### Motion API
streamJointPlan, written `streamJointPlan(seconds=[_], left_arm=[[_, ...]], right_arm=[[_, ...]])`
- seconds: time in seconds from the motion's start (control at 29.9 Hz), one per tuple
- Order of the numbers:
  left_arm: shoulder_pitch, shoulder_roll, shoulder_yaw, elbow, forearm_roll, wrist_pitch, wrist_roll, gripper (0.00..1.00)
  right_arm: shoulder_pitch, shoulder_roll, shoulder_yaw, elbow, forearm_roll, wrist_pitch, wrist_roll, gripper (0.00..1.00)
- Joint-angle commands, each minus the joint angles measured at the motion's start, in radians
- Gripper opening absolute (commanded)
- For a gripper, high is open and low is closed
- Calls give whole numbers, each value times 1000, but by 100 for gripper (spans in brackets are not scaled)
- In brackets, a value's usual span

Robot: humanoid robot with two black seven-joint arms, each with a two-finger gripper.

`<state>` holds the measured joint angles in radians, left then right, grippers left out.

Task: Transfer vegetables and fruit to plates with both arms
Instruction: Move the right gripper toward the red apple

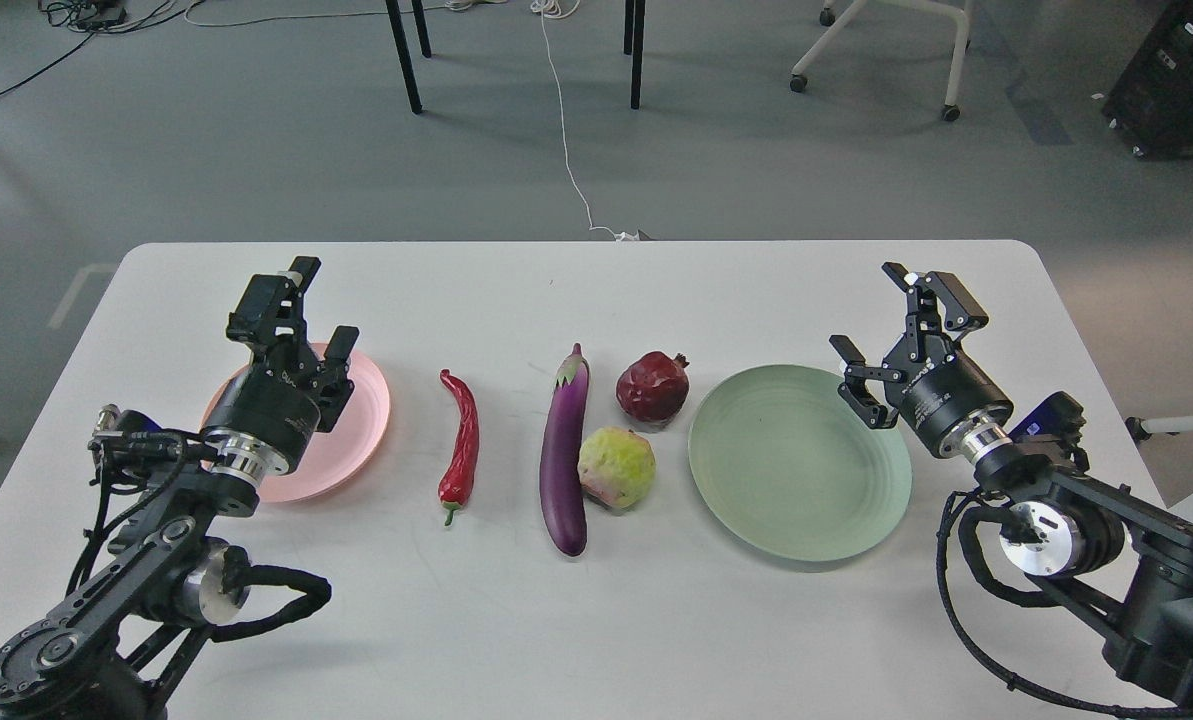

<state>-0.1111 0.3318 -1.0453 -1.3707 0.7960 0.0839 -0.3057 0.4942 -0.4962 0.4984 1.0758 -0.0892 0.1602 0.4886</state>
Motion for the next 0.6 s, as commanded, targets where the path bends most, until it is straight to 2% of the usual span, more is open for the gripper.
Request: streamJointPlan(seconds=[0.0,0.13,0.27,0.4,0.57], left_arm=[[7,9,4,-7,3,0,0,98],[7,13,-7,-7,-8,-6,-4,98],[4,19,-10,-7,-6,-9,-19,98],[1,49,-10,-7,-6,-10,-33,98],[1,55,-10,-11,-6,-10,-36,98]], right_arm=[[4,-16,-4,16,0,5,0,97],[39,-56,-18,38,-26,7,0,97],[180,-136,-107,42,-177,9,0,97],[415,-185,-306,41,-375,10,0,98],[745,-185,-628,35,-670,12,0,98]])
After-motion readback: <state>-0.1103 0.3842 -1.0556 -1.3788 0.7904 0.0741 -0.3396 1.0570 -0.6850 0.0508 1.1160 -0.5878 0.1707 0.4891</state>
